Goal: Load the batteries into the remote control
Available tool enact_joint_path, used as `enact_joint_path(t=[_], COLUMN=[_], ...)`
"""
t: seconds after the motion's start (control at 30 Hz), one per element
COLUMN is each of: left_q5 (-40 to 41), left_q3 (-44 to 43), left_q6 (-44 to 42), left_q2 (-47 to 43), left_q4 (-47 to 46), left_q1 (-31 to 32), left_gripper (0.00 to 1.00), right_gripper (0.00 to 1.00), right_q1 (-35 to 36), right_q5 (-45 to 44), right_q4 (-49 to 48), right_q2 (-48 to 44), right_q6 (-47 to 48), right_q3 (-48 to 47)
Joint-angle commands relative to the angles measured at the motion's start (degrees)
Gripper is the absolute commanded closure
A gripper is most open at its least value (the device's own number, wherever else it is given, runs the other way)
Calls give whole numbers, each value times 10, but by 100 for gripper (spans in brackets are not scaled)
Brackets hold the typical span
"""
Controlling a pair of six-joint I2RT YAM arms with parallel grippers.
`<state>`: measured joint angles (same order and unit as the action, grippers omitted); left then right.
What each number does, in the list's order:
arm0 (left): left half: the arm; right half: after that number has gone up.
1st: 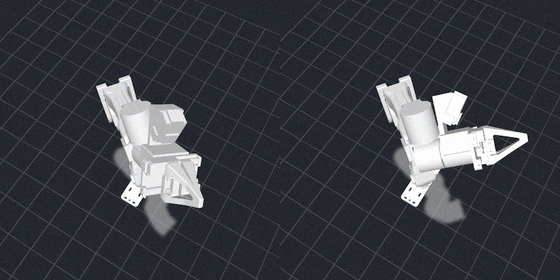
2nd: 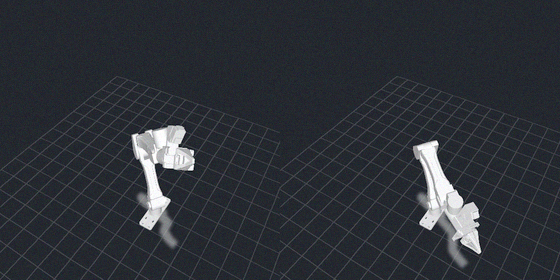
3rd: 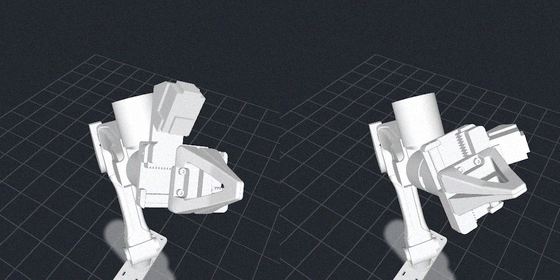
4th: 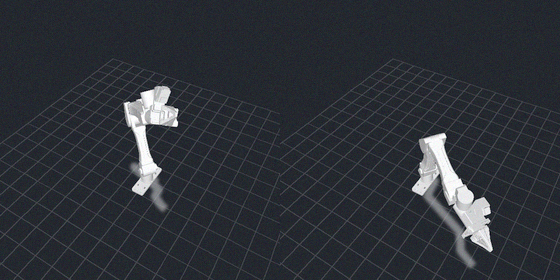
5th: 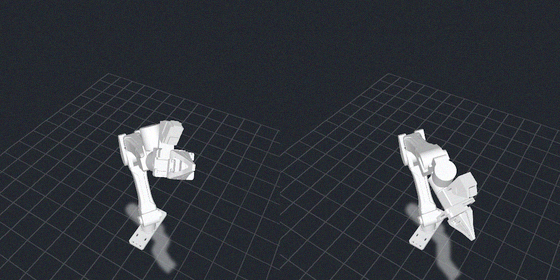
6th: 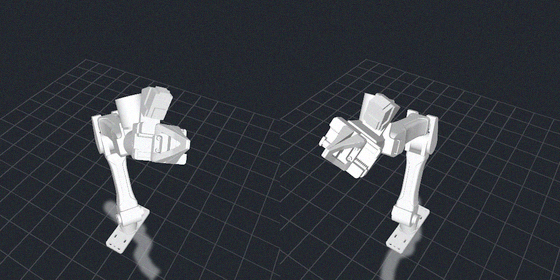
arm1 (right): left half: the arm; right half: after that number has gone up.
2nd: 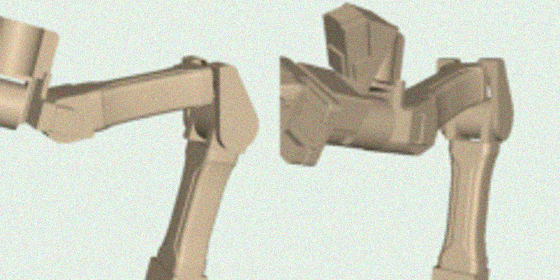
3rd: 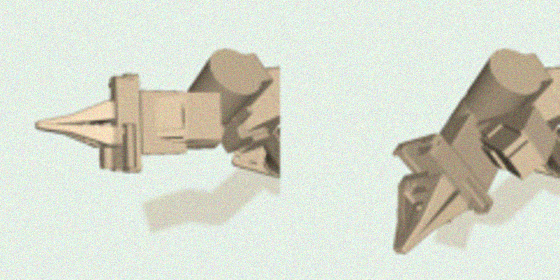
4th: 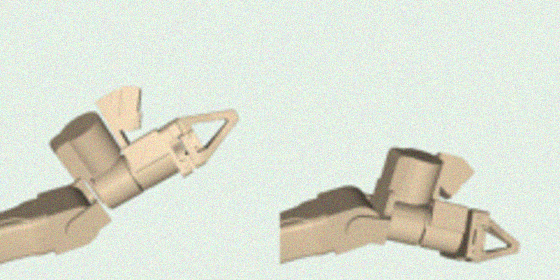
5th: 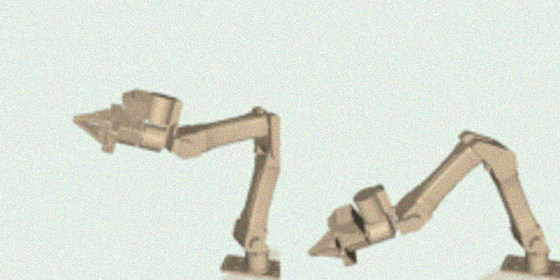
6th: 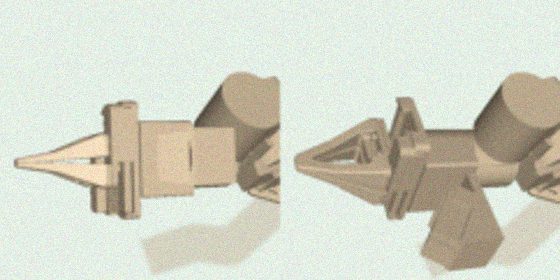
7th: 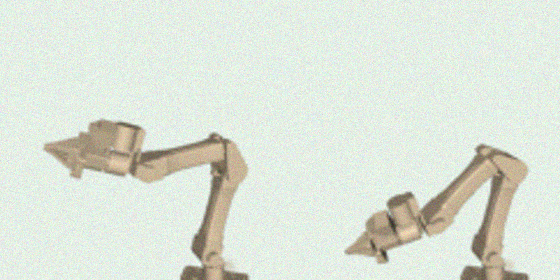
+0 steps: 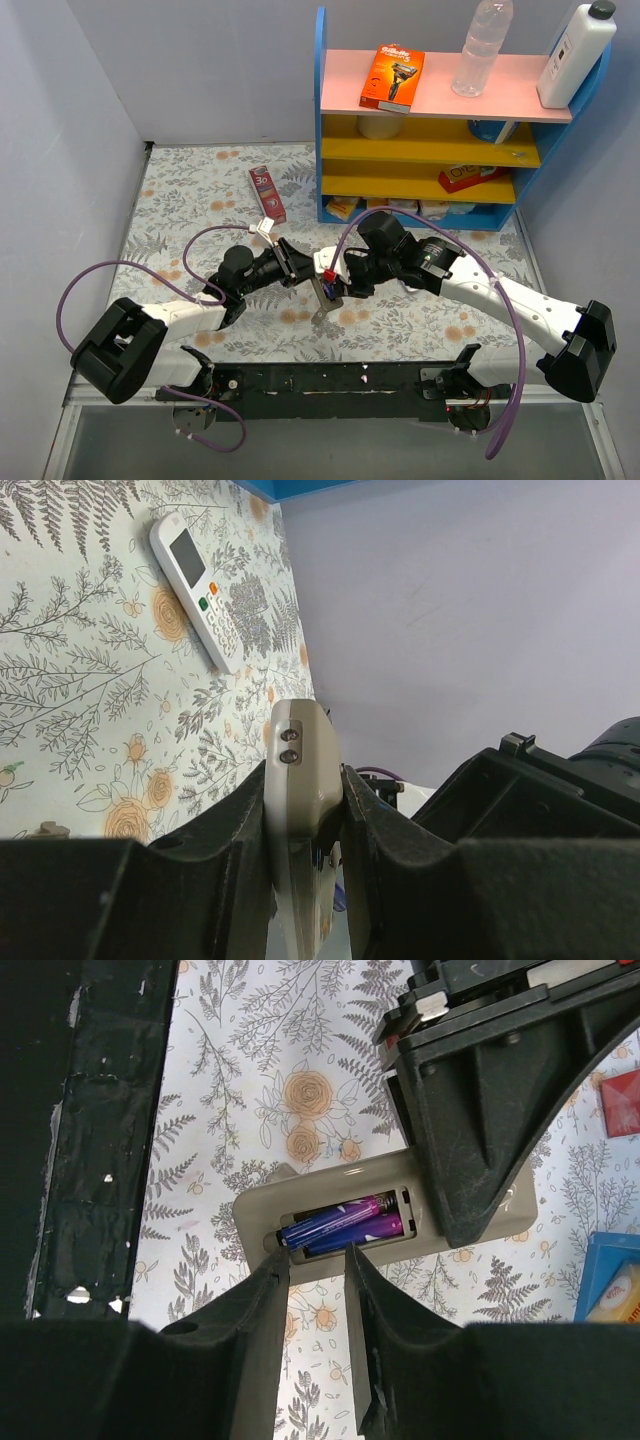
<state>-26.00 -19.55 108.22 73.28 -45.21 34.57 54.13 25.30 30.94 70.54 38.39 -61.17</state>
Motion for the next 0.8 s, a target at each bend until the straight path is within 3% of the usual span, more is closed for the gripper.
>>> enact_joint_path(t=[0.0, 0.77], left_q5=[-13, -16], left_q3=[-23, -23], left_q6=[-6, -6], left_q2=[-21, -41], left_q4=[-7, 1], left_q1=[-4, -3], left_gripper=[100, 100], right_gripper=[65, 74], right_q1=[6, 20], right_q5=[22, 5], right_q4=[11, -20], right_q2=[-4, 19], right_q6=[13, -5], right_q3=[-19, -14])
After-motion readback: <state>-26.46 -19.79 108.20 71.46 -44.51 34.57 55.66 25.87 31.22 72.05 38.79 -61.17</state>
